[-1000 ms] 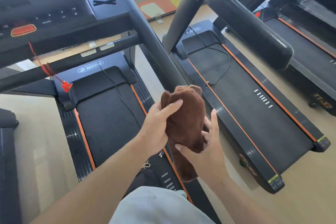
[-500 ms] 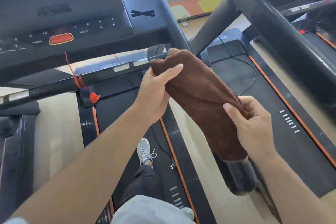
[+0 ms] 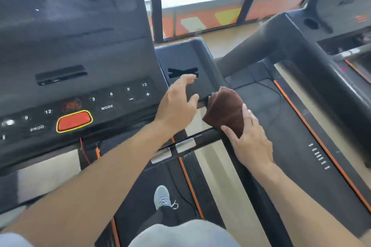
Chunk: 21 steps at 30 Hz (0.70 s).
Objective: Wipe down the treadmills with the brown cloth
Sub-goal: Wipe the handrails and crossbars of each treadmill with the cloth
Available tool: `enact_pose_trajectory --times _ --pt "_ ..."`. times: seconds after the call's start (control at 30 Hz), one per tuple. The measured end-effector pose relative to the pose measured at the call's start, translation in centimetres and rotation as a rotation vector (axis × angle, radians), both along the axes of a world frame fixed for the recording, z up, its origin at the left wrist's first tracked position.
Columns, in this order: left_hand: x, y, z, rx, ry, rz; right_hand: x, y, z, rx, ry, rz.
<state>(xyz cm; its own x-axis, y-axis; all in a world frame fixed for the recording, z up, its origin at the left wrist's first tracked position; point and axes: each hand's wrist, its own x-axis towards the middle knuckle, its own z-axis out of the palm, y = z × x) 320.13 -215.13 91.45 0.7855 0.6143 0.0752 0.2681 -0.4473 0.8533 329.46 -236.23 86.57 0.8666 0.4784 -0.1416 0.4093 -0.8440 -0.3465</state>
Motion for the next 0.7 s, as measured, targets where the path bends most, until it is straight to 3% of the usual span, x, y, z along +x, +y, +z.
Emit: enact_pose_trajectory --times 0.27,0.33,0.43,0.57,0.7 --pt "3.1 5.4 -2.7 0.403 0.005 0.009 6.2 8.2 1.8 0.123 0.262 -0.001" --pt "3.6 5.3 -3.3 0.509 0.034 0.024 7.4 10.6 2.0 0.186 0.268 0.07" --pt "3.8 4.4 -3.7 0.667 0.048 0.04 8.5 14.0 2.5 0.107 0.175 0.222" --pt "3.9 4.6 -3.2 0.596 0.026 0.199 10.2 18.2 2.7 0.021 0.048 0.349" --pt "3.9 4.5 -3.3 0.525 -0.054 0.277 12.5 23.1 3.6 -0.037 0.063 0.405"
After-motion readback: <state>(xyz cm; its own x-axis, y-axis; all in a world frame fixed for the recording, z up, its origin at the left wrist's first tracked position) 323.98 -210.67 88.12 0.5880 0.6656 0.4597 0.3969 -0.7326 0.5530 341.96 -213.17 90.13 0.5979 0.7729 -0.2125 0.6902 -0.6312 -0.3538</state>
